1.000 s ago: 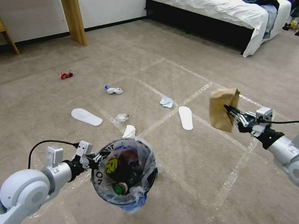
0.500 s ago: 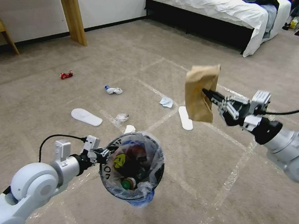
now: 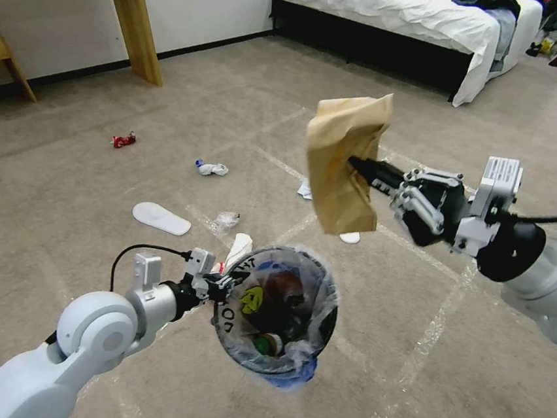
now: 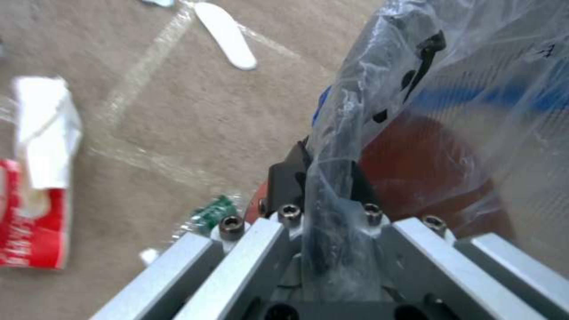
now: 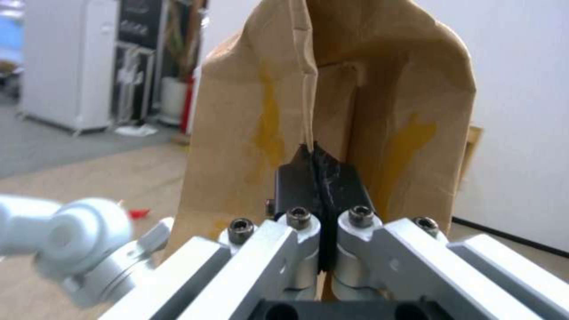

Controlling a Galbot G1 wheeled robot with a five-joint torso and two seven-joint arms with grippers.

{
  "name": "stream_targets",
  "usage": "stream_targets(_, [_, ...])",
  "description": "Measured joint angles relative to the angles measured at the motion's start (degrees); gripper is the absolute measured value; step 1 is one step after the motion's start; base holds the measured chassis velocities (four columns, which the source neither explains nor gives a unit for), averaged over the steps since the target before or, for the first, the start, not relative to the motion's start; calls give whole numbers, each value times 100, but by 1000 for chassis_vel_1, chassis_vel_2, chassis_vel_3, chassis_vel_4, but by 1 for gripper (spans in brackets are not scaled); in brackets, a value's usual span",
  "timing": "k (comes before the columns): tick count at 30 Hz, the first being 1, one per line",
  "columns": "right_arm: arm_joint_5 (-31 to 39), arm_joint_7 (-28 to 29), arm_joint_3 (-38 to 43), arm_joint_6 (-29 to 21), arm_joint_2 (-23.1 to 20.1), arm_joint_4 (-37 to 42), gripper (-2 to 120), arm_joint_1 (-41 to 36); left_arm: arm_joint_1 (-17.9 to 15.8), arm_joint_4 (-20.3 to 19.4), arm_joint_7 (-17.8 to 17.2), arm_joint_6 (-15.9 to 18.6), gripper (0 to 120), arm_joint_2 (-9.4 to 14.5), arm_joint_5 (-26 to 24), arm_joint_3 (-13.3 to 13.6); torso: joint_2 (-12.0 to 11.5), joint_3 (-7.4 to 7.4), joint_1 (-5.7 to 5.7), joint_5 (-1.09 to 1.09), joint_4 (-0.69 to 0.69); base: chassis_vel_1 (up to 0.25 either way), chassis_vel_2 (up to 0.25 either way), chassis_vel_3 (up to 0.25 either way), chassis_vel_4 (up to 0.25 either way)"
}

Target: Pick up the trash bin and place the garbage on the floor into it.

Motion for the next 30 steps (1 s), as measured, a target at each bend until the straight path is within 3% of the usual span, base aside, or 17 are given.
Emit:
stream_targets(7, [-367,-395,-230,24,-66,32,0,0,-20,-170,-397,54,1,-94,-609,92,0,0,0,2,0,0,0,0,0])
stream_targets(11, [-723,-598,-661,36,-75,-48,0,44,-202,-273,-769,62,1,-212,-1094,283,0,0,0,3,0,0,0,0,0])
stream_targets(30, [-1431,-968,-1547,32,434,-509,0,179,-276,-542,-1302,26,1,-415,-1717,424,0,0,0,2,0,0,0,0,0])
